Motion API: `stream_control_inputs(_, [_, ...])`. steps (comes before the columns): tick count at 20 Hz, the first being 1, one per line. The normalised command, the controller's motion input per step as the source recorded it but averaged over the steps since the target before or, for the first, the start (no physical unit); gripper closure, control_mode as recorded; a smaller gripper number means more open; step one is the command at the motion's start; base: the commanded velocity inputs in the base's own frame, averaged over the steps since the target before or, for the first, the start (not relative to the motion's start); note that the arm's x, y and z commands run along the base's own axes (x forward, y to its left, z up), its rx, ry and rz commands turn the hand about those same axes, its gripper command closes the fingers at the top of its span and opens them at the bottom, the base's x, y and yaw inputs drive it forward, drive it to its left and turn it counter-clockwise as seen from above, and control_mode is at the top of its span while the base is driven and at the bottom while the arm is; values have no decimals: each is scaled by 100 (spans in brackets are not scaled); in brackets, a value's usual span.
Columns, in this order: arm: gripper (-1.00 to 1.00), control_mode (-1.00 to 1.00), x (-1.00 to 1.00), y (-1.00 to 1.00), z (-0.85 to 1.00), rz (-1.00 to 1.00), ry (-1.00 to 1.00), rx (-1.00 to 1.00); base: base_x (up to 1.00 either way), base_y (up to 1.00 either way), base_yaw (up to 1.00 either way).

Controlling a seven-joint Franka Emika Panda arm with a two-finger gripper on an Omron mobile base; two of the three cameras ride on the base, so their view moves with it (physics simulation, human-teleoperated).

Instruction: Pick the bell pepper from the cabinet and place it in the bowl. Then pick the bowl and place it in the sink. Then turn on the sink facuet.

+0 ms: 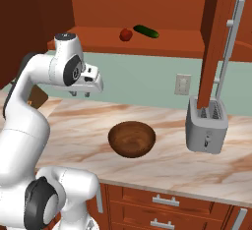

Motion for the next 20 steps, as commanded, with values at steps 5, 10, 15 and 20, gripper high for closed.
stream_control_inputs(5, [-100, -100, -15, -8, 7, 0, -14, 0, 0, 0, 0])
stream_control_inputs(10, [-100, -100, -8, -41, 62, -6, -36, 0, 0, 0, 0])
stream_control_inputs(15, [-100, -100, 0, -52, 59, -8, -22, 1, 0, 0, 0])
stream_control_inputs(20, [-100, -100, 2, -26, 31, -10, -12, 0, 0, 0, 0])
